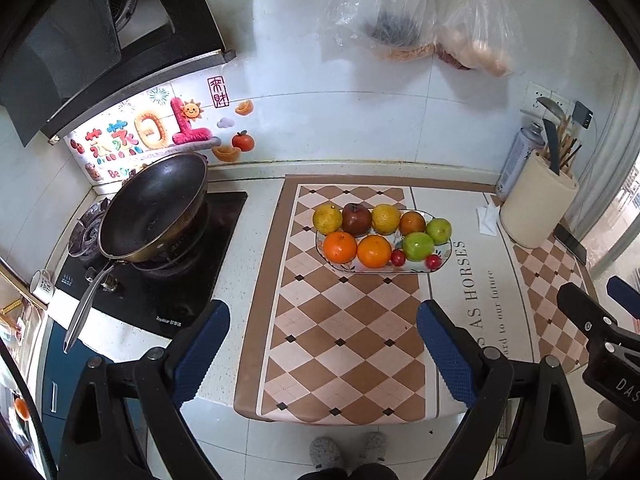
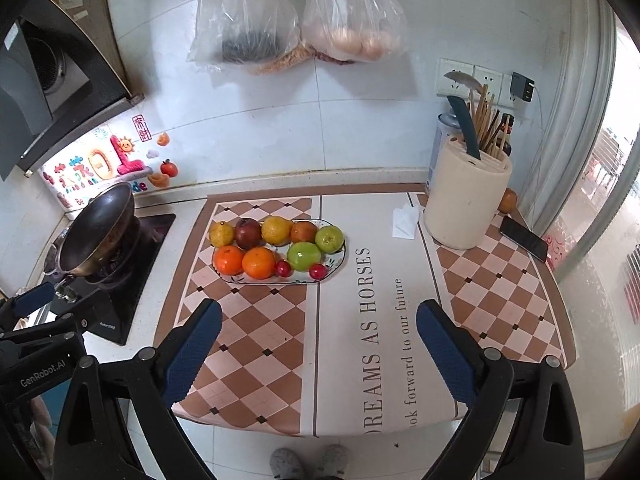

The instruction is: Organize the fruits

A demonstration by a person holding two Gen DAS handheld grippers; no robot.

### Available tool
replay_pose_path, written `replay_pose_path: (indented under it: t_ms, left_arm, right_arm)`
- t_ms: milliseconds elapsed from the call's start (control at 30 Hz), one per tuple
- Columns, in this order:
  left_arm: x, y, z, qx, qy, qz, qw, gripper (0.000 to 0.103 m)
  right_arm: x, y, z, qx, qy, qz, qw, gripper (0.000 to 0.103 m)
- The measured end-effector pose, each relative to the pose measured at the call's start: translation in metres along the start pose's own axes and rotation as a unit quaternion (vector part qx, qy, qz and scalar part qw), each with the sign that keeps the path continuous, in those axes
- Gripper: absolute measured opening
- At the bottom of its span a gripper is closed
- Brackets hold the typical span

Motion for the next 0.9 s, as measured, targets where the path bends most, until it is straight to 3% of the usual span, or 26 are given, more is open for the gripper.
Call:
replay_pose_path:
  t_ms: [533,600,900]
  left_arm:
    - [-0.017,0.006,0.002,0.001,-0.001,0.008,1.0000,0.096]
    - [-0.016,0.006,0.002,0.001,-0.001,0.007,1.0000,0.103]
    - [-0.014,0.007,0.003,0.004,0.000,0.000,1.0000,0.103]
  right_arm:
    - [-0.013,0.006,0.002,0.001,-0.010,0.001,1.000,0.101]
    - [-0.013,0.006,0.002,0.001,-0.009,0.001,1.000,0.101]
    - [-0.013,0.006,0.002,0.001,-0.010,0.000,1.000,0.101]
Point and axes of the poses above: each gripper's, at about its wrist camera, not at the fingertips, and x roughly against the way its jaws point, z to its left, y to its top, the point moved 1 cm from there along -x, roughly the way its jaws point, and after that the axes turned 5 degrees about -z, right-handed, at the moved point
